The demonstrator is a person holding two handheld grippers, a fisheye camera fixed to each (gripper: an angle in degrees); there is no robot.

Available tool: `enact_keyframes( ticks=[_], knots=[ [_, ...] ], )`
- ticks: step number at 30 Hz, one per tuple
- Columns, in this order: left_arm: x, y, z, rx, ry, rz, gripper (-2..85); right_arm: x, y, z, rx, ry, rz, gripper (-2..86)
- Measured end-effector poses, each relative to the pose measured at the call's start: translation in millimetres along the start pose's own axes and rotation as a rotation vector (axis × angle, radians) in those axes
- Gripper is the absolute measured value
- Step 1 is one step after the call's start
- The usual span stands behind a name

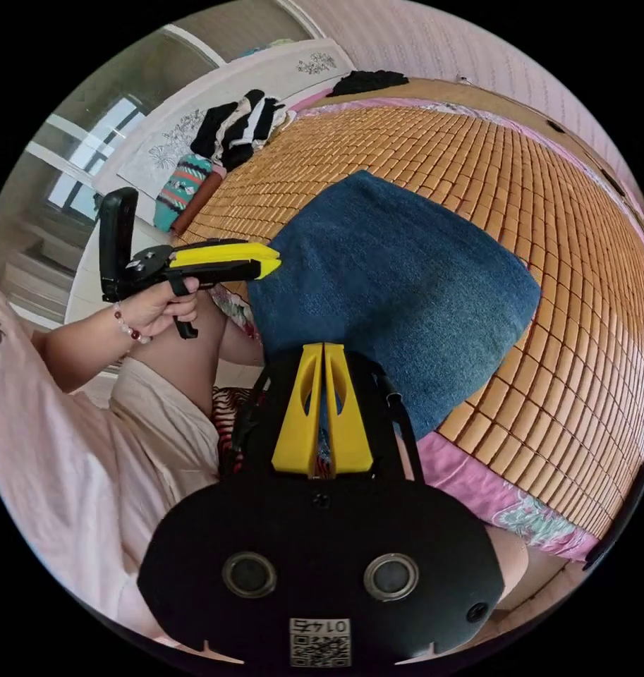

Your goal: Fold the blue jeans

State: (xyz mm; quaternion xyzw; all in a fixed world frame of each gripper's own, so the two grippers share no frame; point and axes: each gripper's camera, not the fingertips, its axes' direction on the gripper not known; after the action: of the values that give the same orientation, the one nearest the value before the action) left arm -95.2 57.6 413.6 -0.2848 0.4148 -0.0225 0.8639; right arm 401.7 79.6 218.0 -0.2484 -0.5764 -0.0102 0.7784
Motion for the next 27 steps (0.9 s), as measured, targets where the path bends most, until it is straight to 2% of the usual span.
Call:
enact_keyframes(
  ticks=[3,6,11,15,18,22,27],
  knots=[
    [-22.4,-21.8,-12.1,0.044,0.022,-0.06,8.1,51.1,6.5,-34.8,0.141,-0.078,0.244,7.8],
    [-54.9,-43.8,5.9,-0.002,0.093,-0.129,13.7,81.0,13.1,-48.9,0.174,-0.065,0.33,14.2],
    [-96.7,-73.6,54.3,-0.148,0.274,-0.189,16.4,104.8,15.0,-40.9,0.094,0.025,0.426,19.3],
    [-105.1,-89.5,64.2,-0.17,0.307,-0.151,17.6,111.8,17.2,-40.0,0.135,-0.034,0.439,17.5],
    [-109.6,-103.2,72.3,-0.196,0.332,-0.13,17.5,118.9,12.0,-34.7,0.086,-0.148,0.449,14.3],
    [-110.5,-118.4,82.9,-0.23,0.361,-0.113,16.7,117.5,9.4,-40.5,0.095,-0.104,0.432,13.9],
    [-110.9,-128.0,95.3,-0.233,0.365,-0.095,16.6,130.3,10.7,-45.0,0.119,-0.206,0.442,13.2]
  ],
)
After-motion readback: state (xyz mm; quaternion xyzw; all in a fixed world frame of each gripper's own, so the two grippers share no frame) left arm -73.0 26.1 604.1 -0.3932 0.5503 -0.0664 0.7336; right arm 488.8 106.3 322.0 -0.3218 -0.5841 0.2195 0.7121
